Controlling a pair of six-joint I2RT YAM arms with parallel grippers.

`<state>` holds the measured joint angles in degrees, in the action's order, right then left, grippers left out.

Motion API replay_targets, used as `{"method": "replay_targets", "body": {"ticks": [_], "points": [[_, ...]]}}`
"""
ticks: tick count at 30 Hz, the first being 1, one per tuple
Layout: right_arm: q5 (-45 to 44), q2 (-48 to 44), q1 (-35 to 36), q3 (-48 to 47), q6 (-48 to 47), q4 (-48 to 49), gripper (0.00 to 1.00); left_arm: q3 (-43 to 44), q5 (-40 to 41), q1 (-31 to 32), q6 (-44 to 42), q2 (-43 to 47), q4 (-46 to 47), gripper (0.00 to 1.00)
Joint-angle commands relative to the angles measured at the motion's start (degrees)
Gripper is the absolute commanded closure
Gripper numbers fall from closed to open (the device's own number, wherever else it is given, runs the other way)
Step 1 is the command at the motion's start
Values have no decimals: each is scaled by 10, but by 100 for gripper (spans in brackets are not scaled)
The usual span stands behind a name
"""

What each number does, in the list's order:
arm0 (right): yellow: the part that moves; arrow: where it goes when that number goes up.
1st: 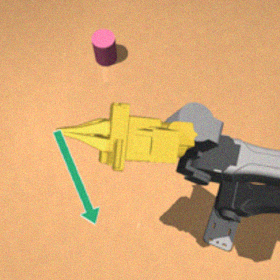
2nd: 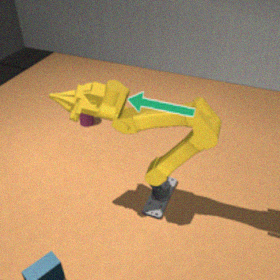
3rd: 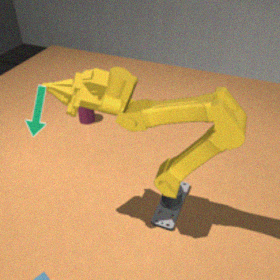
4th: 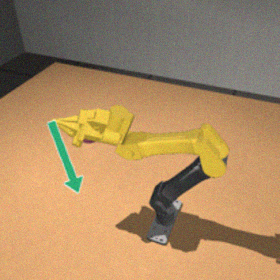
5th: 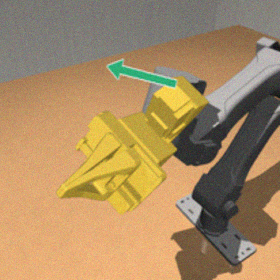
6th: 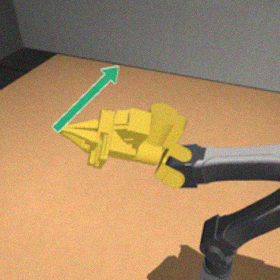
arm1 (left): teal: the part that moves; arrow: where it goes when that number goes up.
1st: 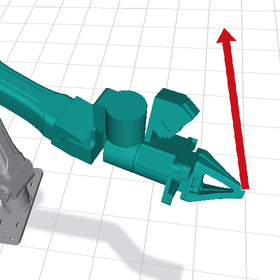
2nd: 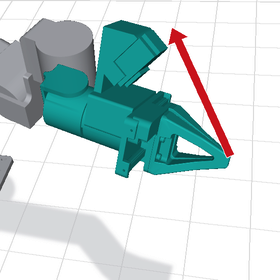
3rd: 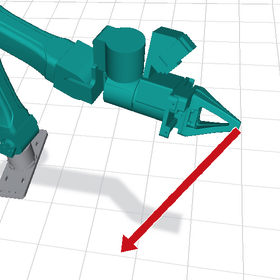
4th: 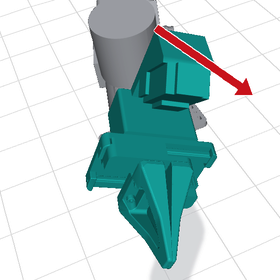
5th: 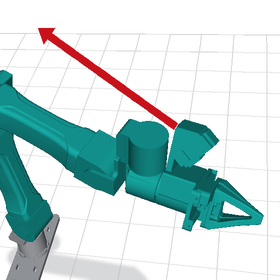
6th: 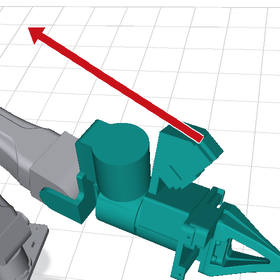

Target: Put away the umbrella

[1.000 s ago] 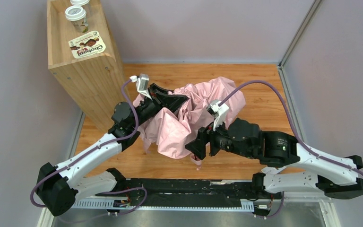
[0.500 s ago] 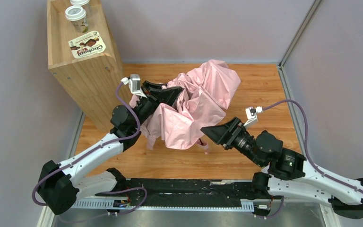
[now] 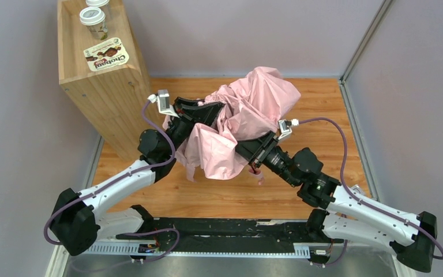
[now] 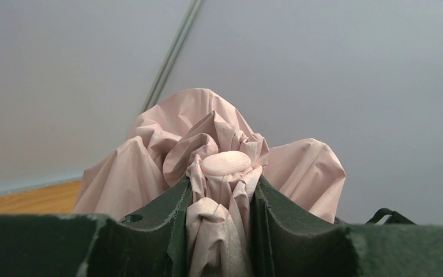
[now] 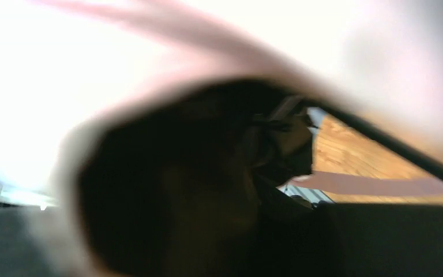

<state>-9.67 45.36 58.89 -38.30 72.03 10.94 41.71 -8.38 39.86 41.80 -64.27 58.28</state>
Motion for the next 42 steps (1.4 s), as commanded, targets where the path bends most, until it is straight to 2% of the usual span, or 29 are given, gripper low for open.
{"method": "replay_targets", "body": {"ticks": [1, 2, 4, 7, 9, 11, 12, 13, 15, 16, 17, 18, 19, 24, 26, 29, 32, 35, 38, 42], "points": [[124, 3, -2, -27, -30, 224, 77, 6, 41, 4, -3, -13, 80, 100], [154, 6, -1, -21, -39, 294, 85, -6, 47, 4, -10, -21, 89, 100], [203, 6, -1, -25, -59, 409, 86, -18, 57, 3, -15, -37, 122, 100], [230, 5, 0, -53, -70, 428, 83, -23, 52, 3, -8, -62, 156, 100], [237, 15, 0, -51, -45, 464, 82, -23, 54, 3, 6, -70, 171, 100], [246, 24, -1, -54, -38, 470, 74, -21, 46, 3, 11, -73, 183, 100], [243, 24, 0, -53, -43, 460, 75, -18, 43, 3, 13, -72, 181, 100], [227, 17, -1, -50, -51, 430, 80, -17, 40, 3, 16, -70, 179, 100], [203, -4, 0, -53, -88, 354, 95, -12, 30, 3, 18, -66, 182, 100], [216, -11, -1, -49, -107, 354, 96, -11, 26, 3, 18, -65, 179, 100], [240, -13, -1, -47, -114, 381, 94, -11, 27, 3, 18, -63, 179, 100], [264, -14, -1, -48, -118, 402, 87, -12, 32, 3, 18, -60, 177, 100], [293, -15, 0, -56, -122, 400, 72, -13, 35, 3, 17, -60, 177, 100], [423, -19, 28, -113, -180, 204, 34, 3, 17, 3, 24, -67, 183, 100], [454, -37, 46, -111, -219, 114, 27, 6, 14, 3, 28, -74, 185, 100], [420, -91, 69, -111, -321, -131, 18, 3, 4, 0, 35, -75, 190, 100], [332, -133, 70, -128, -400, -346, 18, 6, -14, -3, 46, -81, 194, 100], [147, -165, 71, -170, -431, -487, 20, 7, -25, -5, 47, -79, 195, 100], [43, -202, 71, -184, -441, -491, 25, 6, -32, -5, 46, -72, 192, 100], [53, -194, 72, -226, -486, -444, 24, 4, -28, -5, 45, -67, 171, 100]]}}
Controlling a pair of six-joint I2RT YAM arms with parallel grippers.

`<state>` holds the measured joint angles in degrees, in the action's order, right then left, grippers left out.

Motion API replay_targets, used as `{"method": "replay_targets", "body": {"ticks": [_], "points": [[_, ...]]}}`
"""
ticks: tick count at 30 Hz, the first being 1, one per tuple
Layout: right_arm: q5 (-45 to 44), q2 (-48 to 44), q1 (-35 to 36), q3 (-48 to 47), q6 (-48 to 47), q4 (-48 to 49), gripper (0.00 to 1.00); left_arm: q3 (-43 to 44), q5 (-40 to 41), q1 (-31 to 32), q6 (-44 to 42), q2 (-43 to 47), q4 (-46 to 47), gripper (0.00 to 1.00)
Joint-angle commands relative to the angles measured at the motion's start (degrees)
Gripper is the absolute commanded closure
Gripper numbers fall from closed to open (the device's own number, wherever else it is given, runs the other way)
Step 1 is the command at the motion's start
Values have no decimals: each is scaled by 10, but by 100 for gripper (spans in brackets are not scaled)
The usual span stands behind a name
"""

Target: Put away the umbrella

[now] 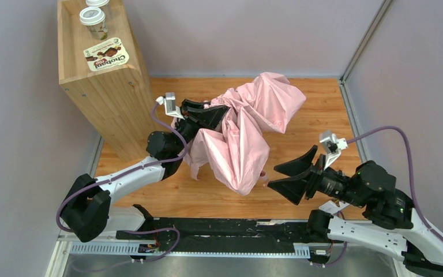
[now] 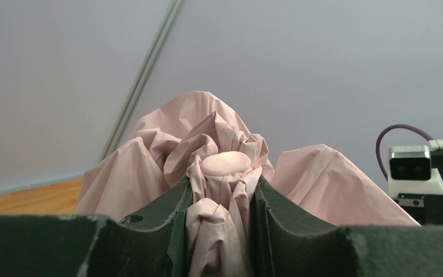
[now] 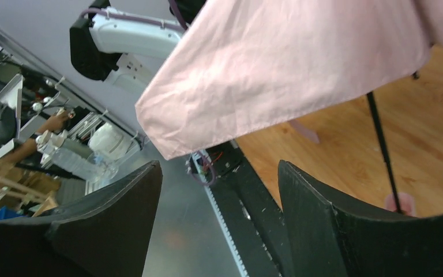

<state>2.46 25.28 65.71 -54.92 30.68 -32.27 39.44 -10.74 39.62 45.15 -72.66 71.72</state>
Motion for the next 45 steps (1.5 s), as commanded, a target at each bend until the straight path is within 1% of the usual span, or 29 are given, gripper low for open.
{"method": "replay_targets", "body": {"ticks": [1, 4, 6, 7, 8, 9, 11, 12, 14, 16, 20, 21, 22, 25, 27, 30, 31, 33, 34, 35, 36, 37, 38, 39, 40, 42, 43, 44, 45], "points": [[-57, 24, 3, -75, -85, -9, 24, 28, -2, -2, 12, 19, 29, 100], [-53, 102, 3, -141, -100, -30, 24, 31, 22, -2, 4, 28, -24, 100], [-82, 157, 3, -195, -92, -76, 23, 34, 50, -2, -6, 35, -65, 100], [-100, 188, 4, -219, -85, -95, 20, 37, 59, -2, -12, 42, -78, 100], [-125, 206, 3, -236, -70, -117, 18, 40, 78, -2, -15, 45, -114, 100], [-127, 221, 3, -250, -62, -125, 17, 46, 84, -2, -29, 55, -131, 100], [-117, 239, 14, -254, -53, -122, 0, 54, 106, -2, -47, 66, -181, 100], [-131, 246, 26, -250, -54, -119, 0, 56, 125, -2, -51, 68, -198, 100], [-201, 258, 59, -238, -73, -118, 0, 56, 155, -2, -52, 74, -219, 100], [-275, 271, 96, -232, -105, -120, 0, 62, 167, -2, -53, 75, -249, 100], [-398, 286, 134, -212, -153, -91, 0, 67, 165, -2, -52, 73, -265, 100], [-427, 291, 141, -217, -161, -89, 2, 66, 162, -2, -52, 72, -265, 100], [-444, 299, 144, -226, -169, -86, 12, 66, 158, -2, -50, 69, -265, 100], [-451, 325, 162, -271, -200, -87, 72, 67, 155, -2, -48, 58, -263, 100], [-407, 337, 189, -294, -236, -76, 99, 65, 154, -2, -46, 42, -251, 100], [-255, 374, 215, -329, -252, -66, 100, 77, 137, -2, -9, 3, -228, 100], [-197, 384, 214, -337, -243, -48, 100, 82, 111, -2, 6, -6, -206, 100], [-126, 407, 215, -347, -220, -5, 100, 105, 69, 0, 27, -34, -193, 100], [-112, 418, 213, -356, -211, 5, 100, 115, 58, 3, 32, -45, -179, 100], [-110, 430, 212, -370, -206, -1, 100, 118, 43, 4, 41, -49, -169, 100], [-134, 439, 209, -389, -199, -17, 95, 116, 34, 6, 45, -51, -144, 100], [-159, 443, 207, -397, -192, -33, 83, 114, 18, 6, 51, -50, -134, 100], [-186, 442, 202, -403, -185, -54, 68, 114, 12, 7, 56, -48, -124, 100], [-203, 438, 199, -404, -180, -77, 65, 110, -1, 7, 64, -43, -121, 100], [-219, 431, 197, -406, -178, -99, 59, 108, -9, 7, 67, -42, -113, 100], [-228, 408, 197, -410, -171, -146, 37, 106, -33, 7, 77, -39, -92, 100], [-216, 388, 197, -402, -166, -163, 29, 100, -45, 7, 83, -38, -85, 100], [-203, 357, 198, -391, -161, -169, 25, 99, -52, 7, 86, -37, -71, 100], [-198, 324, 197, -376, -155, -169, 23, 95, -65, 6, 88, -37, -68, 100]]}}
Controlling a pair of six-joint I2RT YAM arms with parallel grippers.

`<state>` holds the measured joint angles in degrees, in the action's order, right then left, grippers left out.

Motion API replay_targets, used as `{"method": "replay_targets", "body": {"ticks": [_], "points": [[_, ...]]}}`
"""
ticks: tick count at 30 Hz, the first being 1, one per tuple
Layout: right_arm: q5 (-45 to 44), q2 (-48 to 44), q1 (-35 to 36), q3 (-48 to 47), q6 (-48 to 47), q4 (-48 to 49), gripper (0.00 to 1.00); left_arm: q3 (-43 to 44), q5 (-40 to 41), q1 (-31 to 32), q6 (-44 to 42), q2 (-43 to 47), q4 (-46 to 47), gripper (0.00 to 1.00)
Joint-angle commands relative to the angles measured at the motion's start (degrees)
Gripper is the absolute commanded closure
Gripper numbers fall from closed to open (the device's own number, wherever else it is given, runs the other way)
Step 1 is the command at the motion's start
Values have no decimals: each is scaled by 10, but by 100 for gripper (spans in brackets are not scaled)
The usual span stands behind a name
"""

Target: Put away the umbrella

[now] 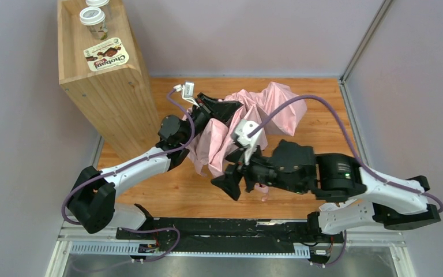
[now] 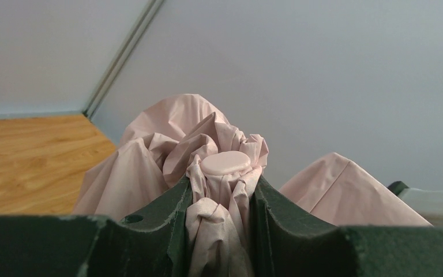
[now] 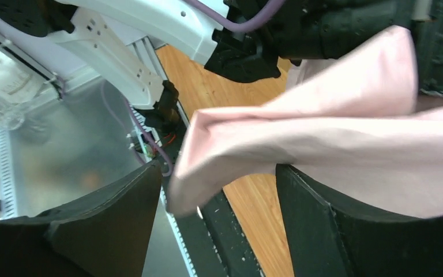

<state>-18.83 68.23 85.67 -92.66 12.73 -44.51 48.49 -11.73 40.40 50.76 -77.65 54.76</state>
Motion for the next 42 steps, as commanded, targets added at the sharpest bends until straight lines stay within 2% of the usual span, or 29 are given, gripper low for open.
{"method": "replay_targets", "body": {"ticks": [1, 3, 5, 7, 9, 12, 16, 21, 23, 26, 35, 40, 42], "points": [[13, -142, -2, 19, 34, -41, 21, 4, -67, -1, 33, 14, 106, 100], [-5, -214, -2, 62, 48, -21, 14, 2, -87, -2, 32, 14, 117, 100], [-70, -282, -2, 112, 54, -1, 6, -1, -98, -3, 36, 13, 125, 100], [-130, -318, -2, 148, 49, -3, 4, -4, -109, -4, 47, 13, 130, 100], [-199, -320, -2, 167, 20, -13, 0, -4, -130, -4, 59, 10, 141, 100], [-248, -285, -5, 163, -16, -19, 0, 5, -166, -4, 76, 2, 163, 100], [-225, -246, -23, 127, -38, -17, 0, 13, -185, -4, 93, 4, 155, 100], [-97, -202, -109, 122, -34, -1, 0, 13, -187, -4, 96, 11, 146, 100], [-61, -194, -170, 135, -31, 12, 0, 14, -196, -4, 103, 11, 151, 100], [60, -190, -254, 147, -27, 31, 0, 14, -209, -4, 112, 13, 166, 100], [208, -165, -304, 178, -52, 84, 0, 33, -249, 2, 137, 13, 196, 100], [302, -144, -386, 193, -34, 121, 0, 45, -269, 18, 147, 7, 221, 100], [323, -138, -396, 198, -42, 138, 0, 50, -275, 25, 145, 6, 221, 100]]}}
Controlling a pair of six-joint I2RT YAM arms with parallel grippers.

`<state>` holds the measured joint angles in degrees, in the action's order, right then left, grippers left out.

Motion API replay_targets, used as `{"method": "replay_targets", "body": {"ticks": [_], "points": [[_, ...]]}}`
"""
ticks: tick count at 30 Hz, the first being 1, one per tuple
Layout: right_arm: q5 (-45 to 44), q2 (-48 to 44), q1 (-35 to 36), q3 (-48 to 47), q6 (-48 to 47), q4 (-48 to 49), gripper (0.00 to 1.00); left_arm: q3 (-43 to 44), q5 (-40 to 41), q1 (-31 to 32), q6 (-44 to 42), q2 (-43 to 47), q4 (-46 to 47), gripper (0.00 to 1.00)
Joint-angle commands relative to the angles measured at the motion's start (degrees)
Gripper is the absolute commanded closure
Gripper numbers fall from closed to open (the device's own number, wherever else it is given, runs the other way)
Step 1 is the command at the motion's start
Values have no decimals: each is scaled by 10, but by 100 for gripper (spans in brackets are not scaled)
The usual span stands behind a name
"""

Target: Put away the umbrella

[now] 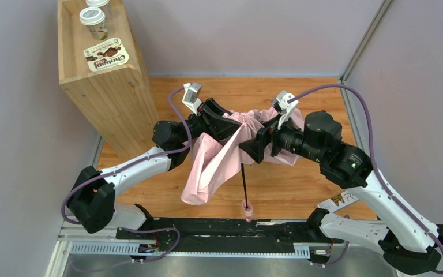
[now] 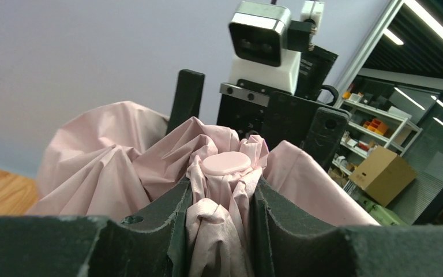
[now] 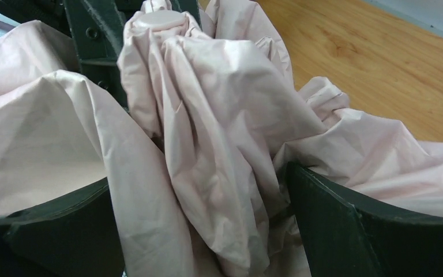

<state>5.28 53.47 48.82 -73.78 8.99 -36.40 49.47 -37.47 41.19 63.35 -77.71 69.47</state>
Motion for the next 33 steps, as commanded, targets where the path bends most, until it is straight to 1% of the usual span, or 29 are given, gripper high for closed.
{"method": "replay_targets", "body": {"ticks": [1, 3, 7, 10, 18, 21, 24, 25, 27, 29, 32, 33], "points": [[96, 11, -27, 14, -5, 72, 0, 42, -19, 20, 17, 5, 73, 100], [150, 19, -30, 21, 2, 103, 0, 48, -20, 28, 12, 2, 75, 100], [166, 37, -39, 31, 22, 129, 0, 55, -20, 43, 3, -1, 80, 100], [214, 50, -57, 44, 45, 149, 0, 58, -19, 51, -8, 2, 80, 100], [288, 66, -73, 74, 95, 222, 0, 68, -20, 64, -2, -8, 110, 100], [322, 71, -73, 88, 109, 255, 5, 77, -22, 70, -3, -13, 116, 100], [348, 67, -73, 106, 124, 292, 17, 84, -28, 73, -6, -16, 117, 100], [358, 66, -73, 110, 128, 302, 19, 84, -29, 75, -7, -16, 118, 100], [370, 61, -73, 117, 134, 317, 32, 84, -29, 77, -9, -15, 119, 100], [383, 57, -75, 123, 140, 333, 41, 84, -30, 79, -7, -15, 121, 100], [398, 51, -76, 137, 161, 359, 75, 85, -32, 83, -9, -17, 124, 100], [403, 50, -77, 139, 166, 380, 89, 85, -34, 84, -9, -17, 124, 100]]}}
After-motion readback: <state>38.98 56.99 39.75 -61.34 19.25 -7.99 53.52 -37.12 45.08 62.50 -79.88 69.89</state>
